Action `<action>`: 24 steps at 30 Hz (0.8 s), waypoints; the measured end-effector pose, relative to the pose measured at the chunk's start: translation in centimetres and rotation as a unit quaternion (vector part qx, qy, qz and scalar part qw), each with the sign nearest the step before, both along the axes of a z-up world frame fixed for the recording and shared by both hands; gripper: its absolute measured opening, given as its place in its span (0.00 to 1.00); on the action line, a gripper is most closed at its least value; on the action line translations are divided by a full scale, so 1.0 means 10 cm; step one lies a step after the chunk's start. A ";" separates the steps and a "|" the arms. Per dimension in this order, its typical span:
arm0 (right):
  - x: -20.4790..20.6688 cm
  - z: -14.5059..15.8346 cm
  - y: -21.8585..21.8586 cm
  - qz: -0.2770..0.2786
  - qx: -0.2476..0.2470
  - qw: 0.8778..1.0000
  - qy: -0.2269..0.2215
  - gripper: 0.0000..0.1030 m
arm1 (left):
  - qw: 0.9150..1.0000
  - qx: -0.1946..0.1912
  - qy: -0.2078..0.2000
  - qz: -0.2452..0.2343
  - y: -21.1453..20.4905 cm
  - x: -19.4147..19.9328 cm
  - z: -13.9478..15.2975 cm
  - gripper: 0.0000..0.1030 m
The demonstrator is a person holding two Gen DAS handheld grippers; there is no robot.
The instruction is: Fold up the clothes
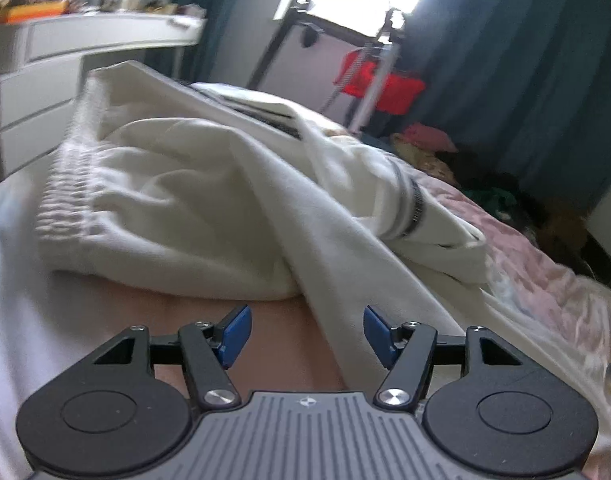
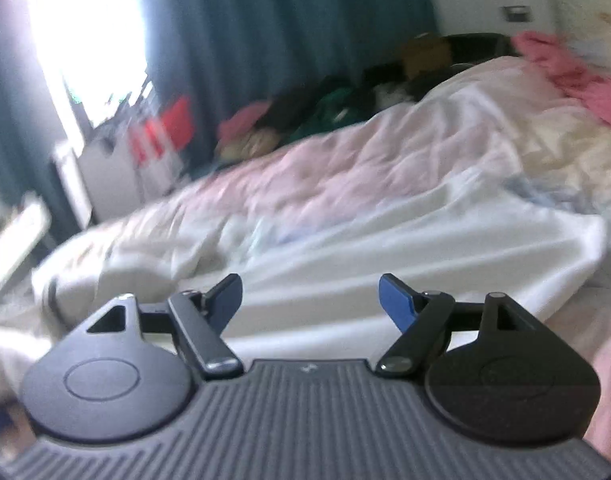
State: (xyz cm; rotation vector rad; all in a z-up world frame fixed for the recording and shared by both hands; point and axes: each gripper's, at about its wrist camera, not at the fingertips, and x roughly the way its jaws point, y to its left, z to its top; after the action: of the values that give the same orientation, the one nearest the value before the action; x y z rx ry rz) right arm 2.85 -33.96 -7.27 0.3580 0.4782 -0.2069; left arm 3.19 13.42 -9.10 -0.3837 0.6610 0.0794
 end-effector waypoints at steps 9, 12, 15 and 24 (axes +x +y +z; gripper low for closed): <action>0.12 -0.24 0.09 -0.025 -0.008 0.998 0.052 0.68 | 0.968 -0.189 0.064 0.151 0.88 -0.04 -0.27 0.79; 0.21 -0.37 0.04 -0.035 -0.006 0.997 0.066 0.68 | 0.948 -0.252 0.047 0.191 1.08 -0.05 -0.40 0.79; 0.28 -0.49 0.02 -0.041 -0.013 0.996 0.078 0.68 | 0.951 -0.217 0.003 0.222 1.18 0.02 -0.35 0.78; 0.33 -0.61 -0.10 -0.059 0.000 0.995 0.086 0.67 | 0.960 -0.164 0.014 0.226 1.41 0.13 -0.12 0.38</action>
State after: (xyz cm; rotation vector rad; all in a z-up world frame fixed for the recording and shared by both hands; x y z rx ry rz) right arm 6.18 -35.00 -13.37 0.3707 0.6284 -0.3537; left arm 4.50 27.56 -10.32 -0.8529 0.6049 0.4136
